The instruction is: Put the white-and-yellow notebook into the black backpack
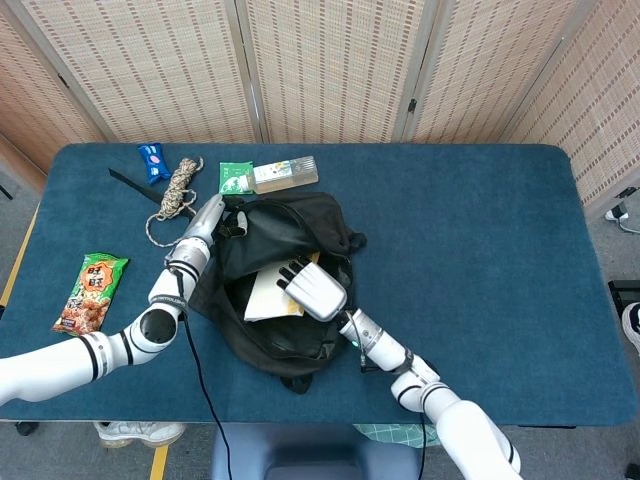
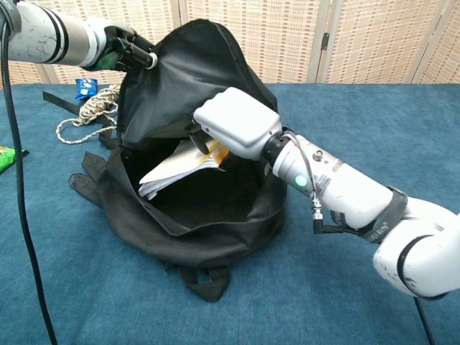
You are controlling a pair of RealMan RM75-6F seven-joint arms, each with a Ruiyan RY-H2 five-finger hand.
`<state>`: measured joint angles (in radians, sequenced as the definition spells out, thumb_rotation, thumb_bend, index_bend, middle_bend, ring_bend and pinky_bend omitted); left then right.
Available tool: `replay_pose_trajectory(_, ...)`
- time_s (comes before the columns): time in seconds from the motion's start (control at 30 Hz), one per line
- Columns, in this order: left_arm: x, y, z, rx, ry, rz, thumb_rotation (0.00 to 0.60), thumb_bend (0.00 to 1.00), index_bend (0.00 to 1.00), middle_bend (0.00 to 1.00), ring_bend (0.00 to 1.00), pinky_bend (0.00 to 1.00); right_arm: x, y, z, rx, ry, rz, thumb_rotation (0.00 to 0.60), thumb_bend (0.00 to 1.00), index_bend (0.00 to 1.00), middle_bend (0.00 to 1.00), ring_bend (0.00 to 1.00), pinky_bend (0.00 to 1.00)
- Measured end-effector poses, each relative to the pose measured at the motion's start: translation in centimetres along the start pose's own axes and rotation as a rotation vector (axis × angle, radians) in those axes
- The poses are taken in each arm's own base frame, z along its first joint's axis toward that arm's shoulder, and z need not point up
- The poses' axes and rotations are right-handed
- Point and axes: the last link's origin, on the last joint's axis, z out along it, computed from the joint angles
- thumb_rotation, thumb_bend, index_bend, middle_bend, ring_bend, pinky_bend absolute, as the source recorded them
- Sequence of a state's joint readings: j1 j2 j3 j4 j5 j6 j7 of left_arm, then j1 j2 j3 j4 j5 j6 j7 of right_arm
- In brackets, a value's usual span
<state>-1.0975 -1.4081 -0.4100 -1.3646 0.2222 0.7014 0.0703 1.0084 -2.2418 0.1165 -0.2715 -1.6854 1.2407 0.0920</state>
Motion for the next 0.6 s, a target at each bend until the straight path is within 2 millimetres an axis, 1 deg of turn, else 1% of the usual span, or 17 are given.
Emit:
replay_pose_trajectory(0.1, 0.0, 0.0, -0.1, -0.001, -0.002, -0.001, 0.600, 0.76, 0.60, 0.35, 0.31, 0.09, -0.3, -0.2, 0.5, 0.005, -0.025, -0.054, 0.600, 0.47, 0.82, 0.49, 0.50, 0.40)
replay_pose_trajectory(0.17, 0.0, 0.0, -0.1, -0.001, -0.002, 0.000, 0.600, 0.76, 0.60, 0.35, 0.31, 0.09, -0.4, -0.4, 0.8, 0.010, -0.040, -0.088, 0.600, 0.47, 0.78, 0.48, 0.49, 0.40)
replay_pose_trajectory(0.23, 0.0, 0.0, -0.1, -0.001, -0.003, 0.000, 0.600, 0.76, 0.60, 0.35, 0.31, 0.09, -0.6, -0.5, 1.0, 0.013, -0.053, -0.117, 0.600, 0.47, 0.65, 0.45, 0.47, 0.39)
replay_pose_trajectory(0.27, 0.0, 0.0, -0.1, -0.001, -0.003, 0.000, 0.600, 0.76, 0.60, 0.35, 0.31, 0.09, -0.7, -0.5, 1.0, 0.011, -0.058, -0.127, 0.600, 0.47, 0.58, 0.42, 0.46, 0.38)
replay_pose_trajectory(0.3, 0.1, 0.0, -0.1, 0.000, -0.003, 0.000, 0.600, 0.76, 0.60, 0.35, 0.31, 0.09, -0.7, -0.5, 1.0, 0.006, -0.063, -0.131, 0.600, 0.47, 0.48, 0.38, 0.44, 0.37)
replay_pose_trajectory(0.33, 0.1, 0.0, -0.1, 0.000, -0.002, -0.001, 0.600, 0.76, 0.60, 0.35, 0.31, 0.09, -0.8, -0.6, 1.0, 0.001, -0.065, -0.128, 0.600, 0.47, 0.41, 0.36, 0.43, 0.36)
replay_pose_trajectory(0.4, 0.2, -0.1, -0.1, 0.002, 0.000, -0.003, 0.600, 0.76, 0.59, 0.35, 0.31, 0.09, -0.9, -0.6, 0.9, -0.008, -0.071, -0.115, 0.600, 0.47, 0.23, 0.28, 0.38, 0.33)
replay_pose_trajectory(0.47, 0.3, -0.2, -0.1, 0.006, 0.001, -0.007, 0.600, 0.76, 0.59, 0.35, 0.30, 0.09, -1.0, -0.6, 0.6, -0.015, -0.076, -0.102, 0.600, 0.45, 0.11, 0.21, 0.33, 0.31)
replay_pose_trajectory(0.5, 0.3, -0.2, -0.1, 0.007, 0.002, -0.009, 0.600, 0.76, 0.59, 0.35, 0.30, 0.09, -1.1, -0.6, 0.4, -0.019, -0.079, -0.095, 0.600, 0.42, 0.06, 0.17, 0.31, 0.30)
replay_pose_trajectory(0.6, 0.4, -0.3, -0.2, 0.013, 0.002, -0.011, 0.600, 0.76, 0.57, 0.35, 0.30, 0.09, -1.2, -0.6, -0.1, -0.031, -0.083, -0.066, 0.600, 0.37, 0.00, 0.13, 0.27, 0.28)
